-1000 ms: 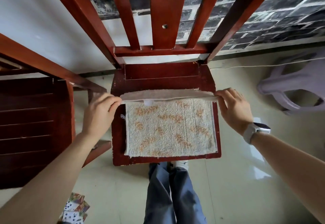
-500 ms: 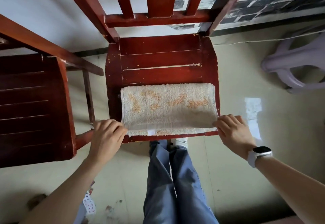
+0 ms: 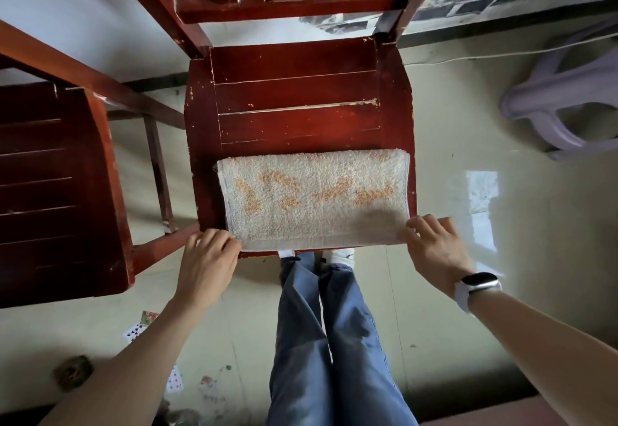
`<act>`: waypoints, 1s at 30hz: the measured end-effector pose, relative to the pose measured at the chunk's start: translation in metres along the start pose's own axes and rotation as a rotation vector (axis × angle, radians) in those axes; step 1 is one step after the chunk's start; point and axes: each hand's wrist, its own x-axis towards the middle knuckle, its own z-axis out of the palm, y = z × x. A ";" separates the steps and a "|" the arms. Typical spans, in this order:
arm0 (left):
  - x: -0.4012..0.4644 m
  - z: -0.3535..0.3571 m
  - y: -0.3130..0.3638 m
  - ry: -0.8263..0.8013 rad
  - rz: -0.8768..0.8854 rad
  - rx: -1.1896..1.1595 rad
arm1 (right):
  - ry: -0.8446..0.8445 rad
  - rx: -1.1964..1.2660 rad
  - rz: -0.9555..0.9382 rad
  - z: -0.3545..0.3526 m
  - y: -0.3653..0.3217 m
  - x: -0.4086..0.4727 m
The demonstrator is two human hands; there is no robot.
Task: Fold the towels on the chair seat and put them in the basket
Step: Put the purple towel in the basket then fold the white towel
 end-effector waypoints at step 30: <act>0.084 0.008 0.007 -0.501 -0.084 -0.048 | -0.458 0.003 -0.034 0.011 -0.003 0.084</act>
